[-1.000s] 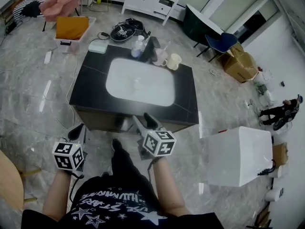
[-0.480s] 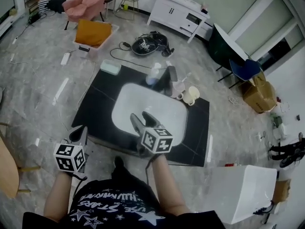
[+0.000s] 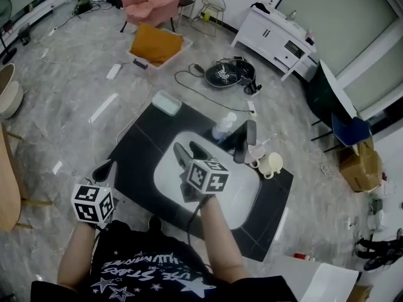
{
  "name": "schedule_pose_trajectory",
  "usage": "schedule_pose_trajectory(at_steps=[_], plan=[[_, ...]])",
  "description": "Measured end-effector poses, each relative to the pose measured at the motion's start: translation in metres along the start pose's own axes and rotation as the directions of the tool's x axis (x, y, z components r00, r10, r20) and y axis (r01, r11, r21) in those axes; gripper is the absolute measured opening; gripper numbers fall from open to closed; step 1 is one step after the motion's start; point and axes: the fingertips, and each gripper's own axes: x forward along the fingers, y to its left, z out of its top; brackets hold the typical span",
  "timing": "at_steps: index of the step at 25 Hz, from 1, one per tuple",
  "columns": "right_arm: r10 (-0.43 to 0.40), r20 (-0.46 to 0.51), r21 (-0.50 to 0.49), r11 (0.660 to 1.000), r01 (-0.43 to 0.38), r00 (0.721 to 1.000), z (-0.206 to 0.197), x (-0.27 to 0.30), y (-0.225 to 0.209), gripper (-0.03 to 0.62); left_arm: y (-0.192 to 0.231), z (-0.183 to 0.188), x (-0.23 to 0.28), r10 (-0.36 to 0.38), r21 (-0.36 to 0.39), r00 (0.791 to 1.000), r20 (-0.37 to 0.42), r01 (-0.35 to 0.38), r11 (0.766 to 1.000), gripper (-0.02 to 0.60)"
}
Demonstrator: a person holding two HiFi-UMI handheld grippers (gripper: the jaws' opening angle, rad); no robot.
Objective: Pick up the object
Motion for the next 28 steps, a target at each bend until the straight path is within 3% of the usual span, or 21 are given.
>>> schedule_pose_trajectory(at_steps=[7, 12, 20, 28], plan=[[-0.02, -0.032, 0.02, 1.0, 0.021, 0.999, 0.0, 0.036, 0.001, 0.247, 0.021, 0.006, 0.003, 0.023, 0.0, 0.999, -0.027, -0.023, 1.0, 0.009], [-0.073, -0.023, 0.038, 0.997, 0.074, 0.997, 0.005, 0.052, -0.002, 0.247, 0.046, 0.011, 0.023, -0.001, -0.002, 0.999, -0.041, 0.001, 1.0, 0.009], [-0.205, -0.013, 0.072, 0.976, 0.205, 0.979, 0.016, 0.089, -0.02, 0.247, 0.077, 0.019, 0.076, -0.119, 0.012, 0.989, -0.09, 0.121, 0.993, 0.009], [-0.346, -0.064, 0.079, 0.933, 0.35, 0.936, 0.016, 0.132, -0.05, 0.245, 0.104, 0.029, 0.124, -0.202, 0.018, 0.972, -0.122, 0.206, 0.978, 0.009]])
